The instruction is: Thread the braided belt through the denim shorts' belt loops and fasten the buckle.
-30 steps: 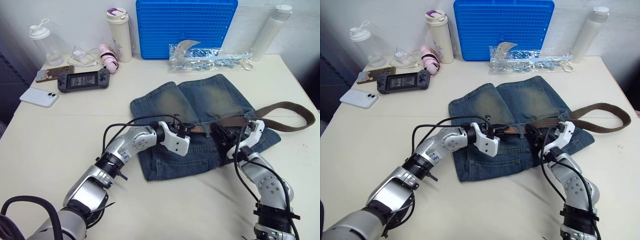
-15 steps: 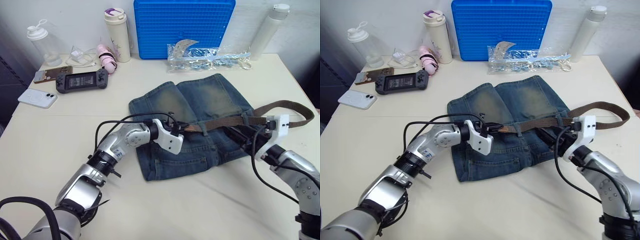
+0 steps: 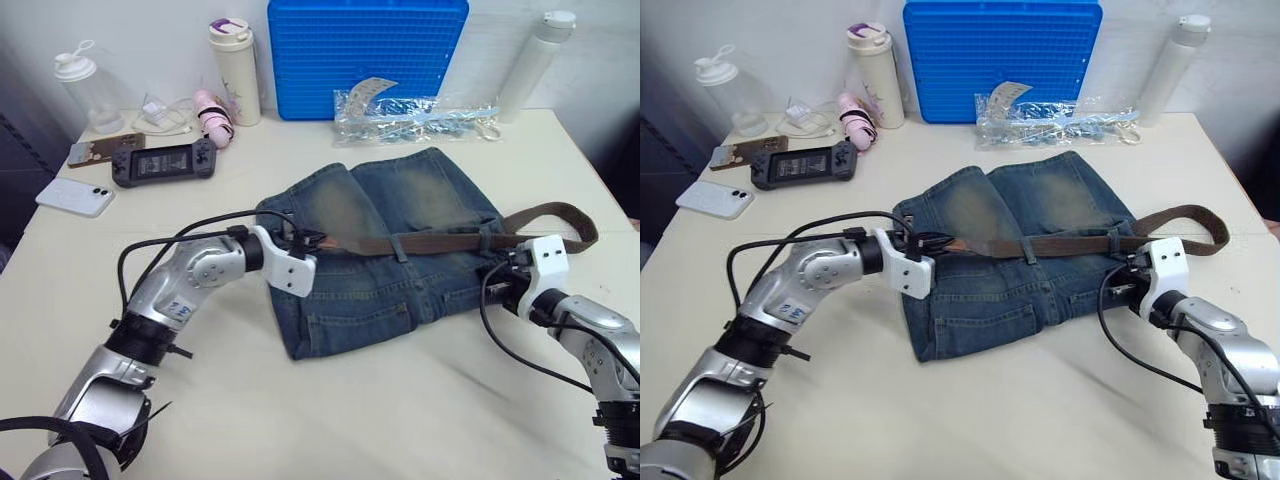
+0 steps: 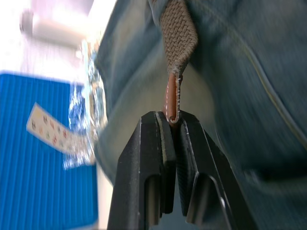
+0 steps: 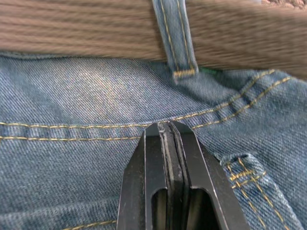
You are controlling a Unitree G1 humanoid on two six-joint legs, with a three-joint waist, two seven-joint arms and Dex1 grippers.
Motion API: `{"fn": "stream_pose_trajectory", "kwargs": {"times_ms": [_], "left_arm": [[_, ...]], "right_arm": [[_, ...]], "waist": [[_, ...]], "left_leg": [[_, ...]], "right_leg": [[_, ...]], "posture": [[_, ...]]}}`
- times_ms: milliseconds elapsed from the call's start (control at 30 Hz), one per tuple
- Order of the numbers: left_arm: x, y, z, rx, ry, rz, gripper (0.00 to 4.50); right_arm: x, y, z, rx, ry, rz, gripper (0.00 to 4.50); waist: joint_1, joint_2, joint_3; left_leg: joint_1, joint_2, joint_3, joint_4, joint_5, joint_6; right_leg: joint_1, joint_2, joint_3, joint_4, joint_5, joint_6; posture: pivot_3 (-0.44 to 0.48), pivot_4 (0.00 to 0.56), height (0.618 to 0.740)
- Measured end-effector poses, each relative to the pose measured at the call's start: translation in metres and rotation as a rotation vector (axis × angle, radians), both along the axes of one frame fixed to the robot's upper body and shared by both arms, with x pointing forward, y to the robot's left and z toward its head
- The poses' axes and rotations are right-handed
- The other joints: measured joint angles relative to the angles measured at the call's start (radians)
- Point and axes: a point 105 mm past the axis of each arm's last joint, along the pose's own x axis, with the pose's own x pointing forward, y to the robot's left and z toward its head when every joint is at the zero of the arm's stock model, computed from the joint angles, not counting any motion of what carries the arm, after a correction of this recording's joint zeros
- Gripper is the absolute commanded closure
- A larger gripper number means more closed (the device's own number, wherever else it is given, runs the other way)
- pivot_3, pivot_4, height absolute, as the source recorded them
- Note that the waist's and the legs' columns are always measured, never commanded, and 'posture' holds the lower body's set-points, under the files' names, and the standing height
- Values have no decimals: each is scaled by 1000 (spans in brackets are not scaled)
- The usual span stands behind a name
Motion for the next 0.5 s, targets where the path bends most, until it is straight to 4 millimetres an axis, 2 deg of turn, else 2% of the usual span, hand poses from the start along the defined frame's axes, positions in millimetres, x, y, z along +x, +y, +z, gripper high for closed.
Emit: {"fn": "stream_pose_trajectory", "kwargs": {"times_ms": [133, 433, 500], "left_arm": [[-4, 11, -15, 20, 48, 22, 4500], [-6, 17, -19, 10, 75, 34, 4500], [-6, 18, -21, 7, 82, 39, 4500]], "right_arm": [[4, -5, 2, -20, -20, 11, 4432], [-1, -11, 8, -17, -23, 58, 4432], [-4, -5, 19, 19, -62, 104, 3829]], "waist": [[3, 0, 0], [3, 0, 0], [3, 0, 0]], "left_leg": [[0, 0, 0, 0, 0, 0], [-1, 0, -1, -1, 0, 0], [-1, 0, -1, -1, 0, 0]], "right_leg": [[1, 0, 0, 0, 0, 0], [0, 0, -1, 0, 0, 0], [-1, 0, -1, 0, 0, 0]], "posture": [[0, 150, 693], [0, 150, 693], [0, 150, 693]]}}
